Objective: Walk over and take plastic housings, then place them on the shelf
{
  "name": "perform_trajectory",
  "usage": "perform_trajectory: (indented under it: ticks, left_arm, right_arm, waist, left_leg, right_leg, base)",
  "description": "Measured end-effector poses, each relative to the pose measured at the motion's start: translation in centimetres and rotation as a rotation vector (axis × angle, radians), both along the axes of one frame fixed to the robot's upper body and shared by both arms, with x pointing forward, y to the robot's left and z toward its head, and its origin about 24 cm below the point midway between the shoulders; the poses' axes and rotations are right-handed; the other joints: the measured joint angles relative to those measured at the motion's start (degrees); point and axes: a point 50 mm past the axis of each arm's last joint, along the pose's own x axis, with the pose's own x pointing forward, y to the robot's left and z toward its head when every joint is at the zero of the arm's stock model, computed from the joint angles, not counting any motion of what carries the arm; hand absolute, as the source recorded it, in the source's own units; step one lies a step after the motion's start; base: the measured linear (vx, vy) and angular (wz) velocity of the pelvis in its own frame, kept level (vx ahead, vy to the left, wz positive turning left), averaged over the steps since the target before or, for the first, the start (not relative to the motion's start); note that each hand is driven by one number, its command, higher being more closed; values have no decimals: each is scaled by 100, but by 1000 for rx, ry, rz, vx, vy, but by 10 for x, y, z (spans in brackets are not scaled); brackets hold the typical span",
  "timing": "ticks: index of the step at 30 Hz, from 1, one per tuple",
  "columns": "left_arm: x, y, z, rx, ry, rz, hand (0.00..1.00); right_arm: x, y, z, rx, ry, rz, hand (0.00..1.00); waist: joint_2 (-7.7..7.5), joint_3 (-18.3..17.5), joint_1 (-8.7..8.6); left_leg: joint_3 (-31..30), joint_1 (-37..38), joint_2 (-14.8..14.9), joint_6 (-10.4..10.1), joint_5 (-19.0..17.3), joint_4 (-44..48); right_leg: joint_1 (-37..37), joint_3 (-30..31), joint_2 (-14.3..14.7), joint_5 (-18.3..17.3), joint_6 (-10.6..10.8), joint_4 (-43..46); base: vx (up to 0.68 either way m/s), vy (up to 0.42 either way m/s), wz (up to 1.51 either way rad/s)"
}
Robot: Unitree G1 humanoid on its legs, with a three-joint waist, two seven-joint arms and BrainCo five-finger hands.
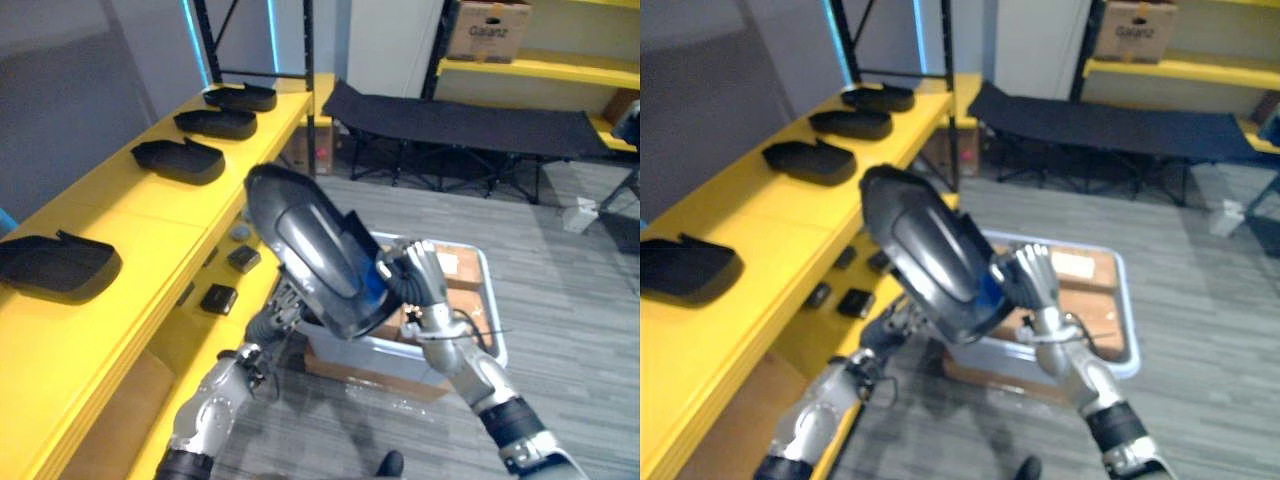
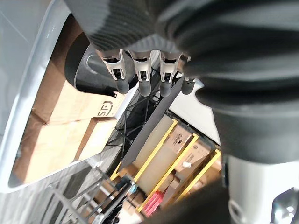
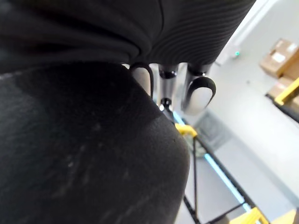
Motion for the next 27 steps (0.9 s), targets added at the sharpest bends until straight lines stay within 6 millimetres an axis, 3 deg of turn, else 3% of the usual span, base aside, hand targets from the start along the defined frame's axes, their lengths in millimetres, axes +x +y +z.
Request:
perform_trajectory:
  ticks: [1,2,3,4,9,13,19,27]
  left_arm:
    - [0,0,0,-1,-1,0,0]
    - [0,-1,0,-1,-2,-2,0]
    - [0,1,1,7,-5,-1,0]
    - [1,3,0,14,-7,3,0]
    - [4,-4,5,10,-38,-10,0]
    - [5,-3,7,5,-44,-2,0]
    - [6,0,9,-4,-61,14,0]
    - [5,-2,6,1,-37,5,0]
  right_arm:
    - [0,0,0,-9,-2,2,100]
    - [0,1,-1,-15,-3,4,100]
    - [-1,3,-2,-15,1,9,100]
    - [-1,4,-4,-23,8,15,100]
    - [1,-5,-18,-67,68,-18,100]
    - [1,-7,-18,-74,69,-21,100]
    - [1,-5,-19,-70,69,-15,100]
    - [0,-4,-19,-68,70,-10,100]
  waist:
    - [19,-7,2]
    - [81,-13,13]
    - [15,-23,5]
    - [-49,-15,16]
    - [3,-21,-1]
    - [-4,-19,-1]
    - [-95,14,24]
    - [-82,25,-9]
  left_leg:
    - [3,-41,48,2,14,-19]
    - [7,-58,188,26,39,-119]
    - [1,-53,146,-18,63,-124]
    - [6,-25,113,-65,66,-105]
    - [-12,-22,154,-98,93,-117]
    - [-50,-23,50,-47,93,-97]
    - [-56,-44,7,7,58,-8]
    - [-141,-110,67,-37,49,-7]
  right_leg:
    - [-37,-15,26,-182,30,2]
    - [-55,-74,91,-210,-99,58]
    - [-42,-106,71,-107,-163,46]
    - [-51,-162,50,77,-50,28]
    - [-42,-170,103,126,-66,55]
    - [18,-171,2,185,-16,4]
    - [43,-168,-58,85,-11,2]
    - [26,-286,-7,76,-29,3]
  base:
    - [25,-41,-6]
    - [58,-27,-2]
    - [84,-41,-7]
    - [88,-33,-3]
    - [76,-9,0]
    - [-8,39,5]
    - [-47,3,1]
    - [18,-2,4]
